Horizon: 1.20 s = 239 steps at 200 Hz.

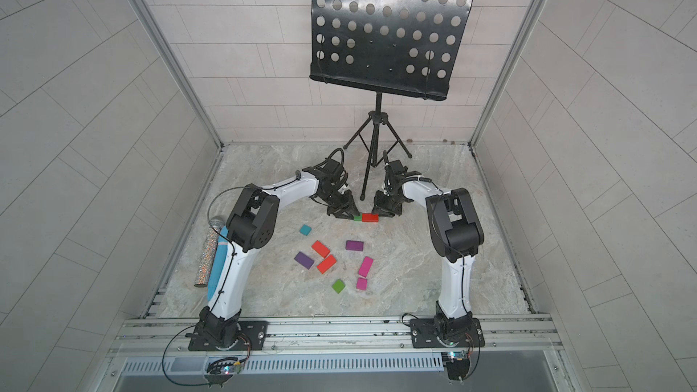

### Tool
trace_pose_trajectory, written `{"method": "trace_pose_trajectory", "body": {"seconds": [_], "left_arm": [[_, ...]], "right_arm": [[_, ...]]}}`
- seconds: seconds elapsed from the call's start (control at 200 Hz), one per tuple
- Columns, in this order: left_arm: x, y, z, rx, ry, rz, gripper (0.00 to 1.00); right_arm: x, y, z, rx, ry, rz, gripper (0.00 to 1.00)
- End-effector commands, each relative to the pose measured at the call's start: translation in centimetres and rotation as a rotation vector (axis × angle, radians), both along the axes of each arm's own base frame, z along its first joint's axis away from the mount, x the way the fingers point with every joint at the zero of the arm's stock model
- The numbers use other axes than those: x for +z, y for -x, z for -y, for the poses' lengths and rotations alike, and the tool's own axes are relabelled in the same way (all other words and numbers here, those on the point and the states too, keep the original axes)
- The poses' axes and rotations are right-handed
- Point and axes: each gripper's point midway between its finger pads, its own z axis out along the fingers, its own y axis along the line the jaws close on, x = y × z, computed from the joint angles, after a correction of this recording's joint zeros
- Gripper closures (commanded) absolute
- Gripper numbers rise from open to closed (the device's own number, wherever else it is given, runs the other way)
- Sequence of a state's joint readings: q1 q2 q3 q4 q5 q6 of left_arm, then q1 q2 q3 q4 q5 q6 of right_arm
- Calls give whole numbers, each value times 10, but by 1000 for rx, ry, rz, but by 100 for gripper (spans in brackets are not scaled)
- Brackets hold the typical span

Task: Assemble the number 7 with building blocks
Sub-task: Assemble the building block at the center of the board.

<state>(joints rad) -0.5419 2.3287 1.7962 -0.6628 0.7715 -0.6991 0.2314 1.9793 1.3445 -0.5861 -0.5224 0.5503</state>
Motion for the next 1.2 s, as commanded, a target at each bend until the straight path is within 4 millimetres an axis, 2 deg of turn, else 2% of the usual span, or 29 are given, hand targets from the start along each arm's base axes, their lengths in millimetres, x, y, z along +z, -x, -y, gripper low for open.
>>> {"method": "trace_pose_trajectory", "body": {"seconds": [0.0,0.265,0.555,0.726,0.921,0.991,1.191], "left_arm": [[3,-2,7,-7,20,2,68],[4,1,6,-11,23,-2,68],[8,-5,-4,11,21,3,65],[14,-12,-14,32,18,19,59],[19,-18,-25,43,14,29,50],[20,-20,-30,43,9,36,47],[19,-19,-38,45,-4,30,43]], "right_arm": [[-2,-1,0,3,22,-11,69],[2,-3,4,-7,45,5,68],[36,-11,10,5,71,135,50],[40,9,13,92,104,174,47],[34,37,12,298,276,182,46],[30,42,14,316,326,173,44],[20,45,9,309,311,167,44]]}}
